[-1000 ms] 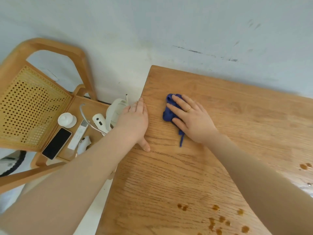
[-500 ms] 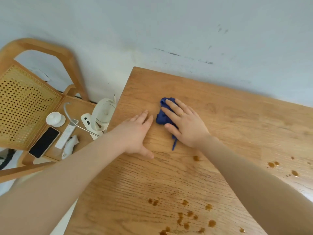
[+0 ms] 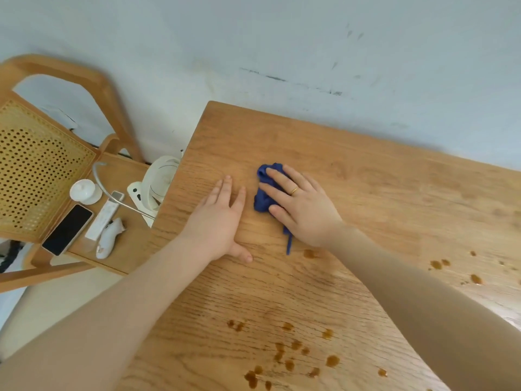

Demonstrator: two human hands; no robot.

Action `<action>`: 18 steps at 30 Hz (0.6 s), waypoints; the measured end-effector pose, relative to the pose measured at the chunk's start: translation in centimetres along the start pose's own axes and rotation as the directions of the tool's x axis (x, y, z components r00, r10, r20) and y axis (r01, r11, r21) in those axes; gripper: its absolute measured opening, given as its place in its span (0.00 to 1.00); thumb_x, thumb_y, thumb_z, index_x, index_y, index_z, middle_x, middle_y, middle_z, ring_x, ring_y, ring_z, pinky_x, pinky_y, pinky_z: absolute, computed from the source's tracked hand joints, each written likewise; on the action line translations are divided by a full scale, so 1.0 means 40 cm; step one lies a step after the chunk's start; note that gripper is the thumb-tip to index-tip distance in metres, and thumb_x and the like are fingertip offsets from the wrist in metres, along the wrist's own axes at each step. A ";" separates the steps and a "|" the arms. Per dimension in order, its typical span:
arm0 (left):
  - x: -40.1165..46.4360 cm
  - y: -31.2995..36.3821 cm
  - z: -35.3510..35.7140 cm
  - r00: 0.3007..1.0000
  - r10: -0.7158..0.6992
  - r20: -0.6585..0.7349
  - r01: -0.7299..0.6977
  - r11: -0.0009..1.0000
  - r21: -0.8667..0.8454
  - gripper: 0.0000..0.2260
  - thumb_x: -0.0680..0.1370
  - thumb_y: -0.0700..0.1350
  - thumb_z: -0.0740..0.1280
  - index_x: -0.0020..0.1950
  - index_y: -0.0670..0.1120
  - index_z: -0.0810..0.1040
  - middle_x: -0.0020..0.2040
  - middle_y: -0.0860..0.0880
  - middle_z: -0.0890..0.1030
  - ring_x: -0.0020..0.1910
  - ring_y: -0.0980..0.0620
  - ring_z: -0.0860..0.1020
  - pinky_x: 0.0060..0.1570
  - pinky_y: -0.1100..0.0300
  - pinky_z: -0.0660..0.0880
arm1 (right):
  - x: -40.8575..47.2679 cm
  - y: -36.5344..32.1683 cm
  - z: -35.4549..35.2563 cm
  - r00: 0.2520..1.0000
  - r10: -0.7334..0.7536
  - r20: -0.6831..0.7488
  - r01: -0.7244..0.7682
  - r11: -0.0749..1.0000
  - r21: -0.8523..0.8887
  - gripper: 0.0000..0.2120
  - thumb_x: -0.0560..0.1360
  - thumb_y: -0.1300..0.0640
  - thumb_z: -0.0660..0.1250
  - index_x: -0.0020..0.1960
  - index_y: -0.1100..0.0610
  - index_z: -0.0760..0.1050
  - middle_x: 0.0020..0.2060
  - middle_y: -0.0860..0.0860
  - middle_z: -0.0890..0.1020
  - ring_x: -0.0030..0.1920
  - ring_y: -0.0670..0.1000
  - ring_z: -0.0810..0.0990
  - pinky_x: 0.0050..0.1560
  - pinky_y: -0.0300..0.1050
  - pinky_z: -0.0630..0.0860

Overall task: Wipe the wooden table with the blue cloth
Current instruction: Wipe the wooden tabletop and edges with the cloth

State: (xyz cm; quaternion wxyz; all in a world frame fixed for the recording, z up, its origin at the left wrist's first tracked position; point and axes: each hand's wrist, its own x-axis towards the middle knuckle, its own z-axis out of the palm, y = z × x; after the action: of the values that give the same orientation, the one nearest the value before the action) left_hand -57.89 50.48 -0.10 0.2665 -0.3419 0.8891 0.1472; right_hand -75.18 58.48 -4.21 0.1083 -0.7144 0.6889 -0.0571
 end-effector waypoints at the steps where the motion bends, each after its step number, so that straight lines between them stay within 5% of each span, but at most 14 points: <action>1: 0.001 0.000 0.000 1.000 0.002 0.003 -0.002 1.000 0.001 0.59 0.62 0.66 0.71 0.75 0.45 0.34 0.74 0.40 0.31 0.75 0.44 0.37 0.73 0.53 0.44 | -0.002 0.014 -0.004 0.999 -0.039 0.029 0.038 0.999 0.012 0.28 0.76 0.41 0.42 0.72 0.48 0.62 0.74 0.48 0.58 0.74 0.54 0.53 0.71 0.52 0.53; 9: 0.001 -0.001 0.004 1.000 0.007 0.021 -0.007 1.000 -0.013 0.60 0.62 0.66 0.72 0.75 0.46 0.32 0.74 0.40 0.30 0.75 0.45 0.36 0.73 0.53 0.43 | 0.107 0.090 -0.006 0.952 0.287 -0.103 -0.284 0.958 0.044 0.21 0.80 0.46 0.50 0.72 0.47 0.62 0.75 0.47 0.56 0.75 0.53 0.50 0.73 0.53 0.48; 12: -0.001 -0.003 0.003 1.000 0.003 0.018 -0.003 0.999 -0.034 0.59 0.62 0.65 0.72 0.75 0.46 0.33 0.74 0.41 0.30 0.75 0.45 0.36 0.73 0.53 0.43 | 0.024 0.017 0.008 0.973 0.178 -0.147 -0.174 0.984 0.038 0.24 0.78 0.42 0.47 0.70 0.47 0.65 0.73 0.49 0.61 0.74 0.55 0.55 0.71 0.54 0.51; 18: -0.005 -0.001 -0.007 1.000 0.011 0.022 -0.010 0.999 -0.047 0.59 0.63 0.65 0.72 0.76 0.46 0.35 0.74 0.40 0.31 0.75 0.44 0.37 0.74 0.52 0.44 | -0.084 -0.033 0.020 0.996 -0.094 -0.010 0.094 0.995 -0.024 0.24 0.77 0.43 0.48 0.70 0.48 0.66 0.72 0.50 0.63 0.73 0.56 0.59 0.69 0.53 0.55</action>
State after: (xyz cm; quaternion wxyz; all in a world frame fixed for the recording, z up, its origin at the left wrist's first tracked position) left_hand -57.83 50.43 0.23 0.2674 -0.3416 0.8842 0.1731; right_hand -73.87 61.92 -4.46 0.0933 -0.7469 0.6558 -0.0580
